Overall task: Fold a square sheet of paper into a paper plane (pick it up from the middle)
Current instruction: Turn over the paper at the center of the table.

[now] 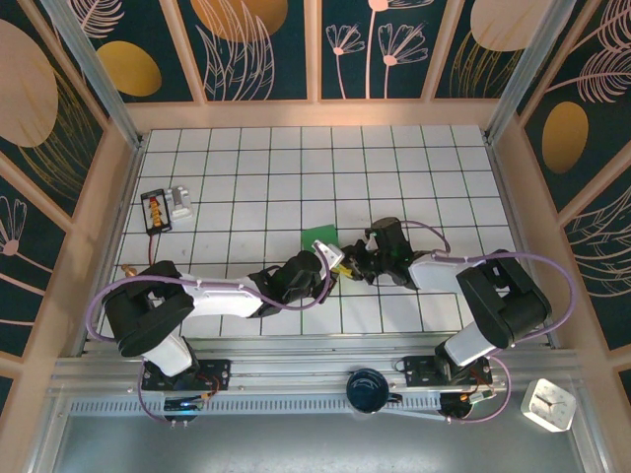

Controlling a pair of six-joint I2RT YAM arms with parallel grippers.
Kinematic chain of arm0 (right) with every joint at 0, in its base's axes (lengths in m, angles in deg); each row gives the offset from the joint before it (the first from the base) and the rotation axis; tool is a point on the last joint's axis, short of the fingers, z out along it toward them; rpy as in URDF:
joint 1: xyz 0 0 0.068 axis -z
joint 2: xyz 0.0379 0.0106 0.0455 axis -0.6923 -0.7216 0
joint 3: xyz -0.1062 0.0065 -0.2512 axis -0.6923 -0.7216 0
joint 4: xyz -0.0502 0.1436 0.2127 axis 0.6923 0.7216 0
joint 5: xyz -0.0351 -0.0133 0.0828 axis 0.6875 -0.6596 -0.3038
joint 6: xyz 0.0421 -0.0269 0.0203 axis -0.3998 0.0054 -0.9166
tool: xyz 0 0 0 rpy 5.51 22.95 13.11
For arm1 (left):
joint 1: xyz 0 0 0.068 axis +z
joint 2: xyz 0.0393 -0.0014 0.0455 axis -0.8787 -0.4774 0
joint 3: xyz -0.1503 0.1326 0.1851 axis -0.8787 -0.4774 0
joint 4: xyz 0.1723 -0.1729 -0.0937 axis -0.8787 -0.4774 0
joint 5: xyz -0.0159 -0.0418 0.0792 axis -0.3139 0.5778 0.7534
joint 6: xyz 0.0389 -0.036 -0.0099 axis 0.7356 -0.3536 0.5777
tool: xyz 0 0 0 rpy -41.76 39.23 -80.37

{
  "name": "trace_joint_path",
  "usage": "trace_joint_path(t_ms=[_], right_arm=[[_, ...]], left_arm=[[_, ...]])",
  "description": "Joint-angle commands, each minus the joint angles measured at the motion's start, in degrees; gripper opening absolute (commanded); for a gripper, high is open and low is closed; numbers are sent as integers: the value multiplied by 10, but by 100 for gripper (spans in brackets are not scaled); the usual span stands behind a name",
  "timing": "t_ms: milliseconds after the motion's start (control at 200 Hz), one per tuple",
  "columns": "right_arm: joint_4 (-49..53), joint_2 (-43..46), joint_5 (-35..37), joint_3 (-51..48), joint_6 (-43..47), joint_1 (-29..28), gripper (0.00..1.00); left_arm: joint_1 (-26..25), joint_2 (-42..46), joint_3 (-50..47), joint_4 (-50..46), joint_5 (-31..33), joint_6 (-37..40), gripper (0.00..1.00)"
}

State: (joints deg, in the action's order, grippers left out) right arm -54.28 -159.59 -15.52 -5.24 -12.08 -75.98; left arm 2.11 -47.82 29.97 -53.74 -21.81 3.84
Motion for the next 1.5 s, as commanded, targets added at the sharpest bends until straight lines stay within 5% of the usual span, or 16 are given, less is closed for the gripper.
trace_joint_path(t_ms=[0, 320, 616, 1106, 1336, 1496], right_arm=[[-15, 13, 2, -13, -15, -9, 25], [-16, 25, 4, -12, -23, -10, 23], [-5, 21, 9, -14, -15, -9, 10], [33, 9, 11, -10, 45, 5, 0], [90, -7, 7, 23, 195, 24, 0], [92, -33, -9, 28, 249, 29, 0]], left_arm=[[-3, -6, 12, 8, 7, -5, 0], [-3, -12, 11, 8, -2, 0, 0], [-3, -18, 14, 5, -10, 0, 1], [-1, 28, -1, -20, -20, -21, 36], [86, 115, -60, 7, -118, -127, 45], [138, 68, -12, -10, -187, -213, 41]])
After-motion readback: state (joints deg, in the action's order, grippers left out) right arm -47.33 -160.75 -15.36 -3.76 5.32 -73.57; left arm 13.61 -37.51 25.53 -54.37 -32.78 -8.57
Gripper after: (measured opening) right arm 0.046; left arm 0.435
